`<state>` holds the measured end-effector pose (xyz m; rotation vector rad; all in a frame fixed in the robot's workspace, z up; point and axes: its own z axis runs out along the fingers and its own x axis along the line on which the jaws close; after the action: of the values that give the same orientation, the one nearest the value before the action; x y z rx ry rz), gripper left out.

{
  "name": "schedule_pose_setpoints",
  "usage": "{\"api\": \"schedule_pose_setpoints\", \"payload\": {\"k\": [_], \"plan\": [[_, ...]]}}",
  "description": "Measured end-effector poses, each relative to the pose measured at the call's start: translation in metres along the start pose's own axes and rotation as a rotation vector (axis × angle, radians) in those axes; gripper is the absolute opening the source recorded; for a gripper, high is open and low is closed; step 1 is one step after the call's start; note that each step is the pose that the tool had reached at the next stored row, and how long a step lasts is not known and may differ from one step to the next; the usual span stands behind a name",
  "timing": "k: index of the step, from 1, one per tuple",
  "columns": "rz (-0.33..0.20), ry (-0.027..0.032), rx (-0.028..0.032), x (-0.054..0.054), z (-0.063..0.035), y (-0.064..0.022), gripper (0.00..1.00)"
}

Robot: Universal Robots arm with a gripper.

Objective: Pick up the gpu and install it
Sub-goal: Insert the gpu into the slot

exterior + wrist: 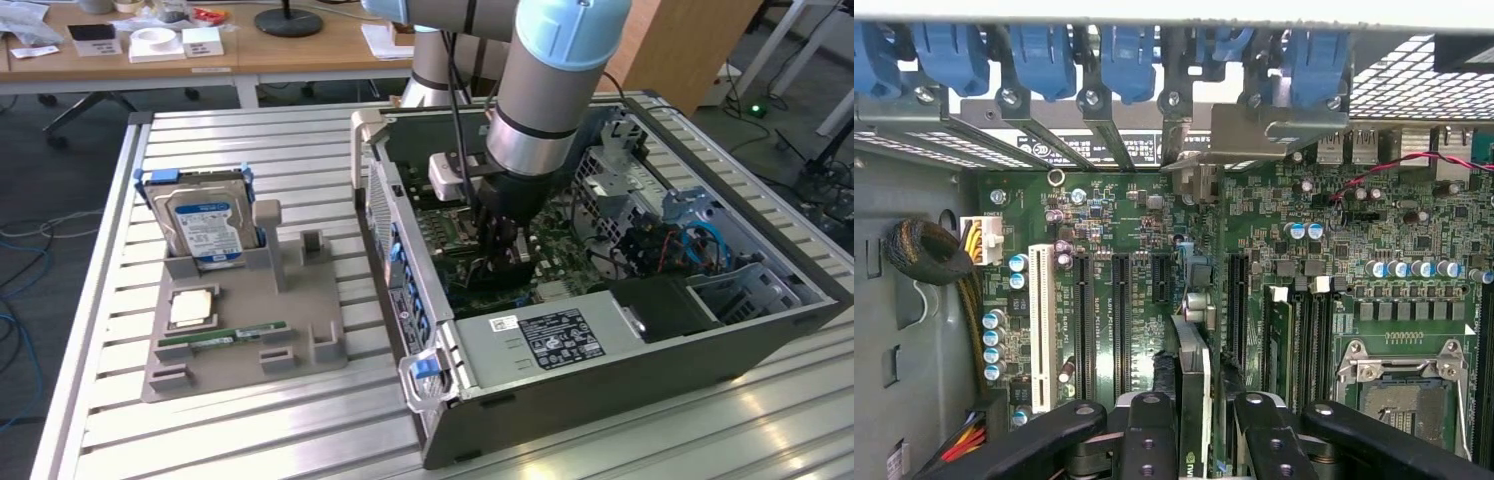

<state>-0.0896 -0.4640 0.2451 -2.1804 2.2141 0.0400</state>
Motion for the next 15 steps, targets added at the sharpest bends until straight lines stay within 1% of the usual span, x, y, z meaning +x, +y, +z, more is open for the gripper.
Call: {"api": "schedule_pose_setpoints", "payload": {"k": [9,11,14,15], "plan": [[0.0,-0.0001,0.0001,0.0,0.0001,0.0,0.27],[0.0,0.0025,0.0005,-0.0002,-0.0009,-0.0001,0.27],[0.0,0.0105,0.0003,-0.0003,-0.004,-0.0001,0.27],[0.0,0.0107,0.0003,-0.0002,-0.004,0.0,0.27]]}}
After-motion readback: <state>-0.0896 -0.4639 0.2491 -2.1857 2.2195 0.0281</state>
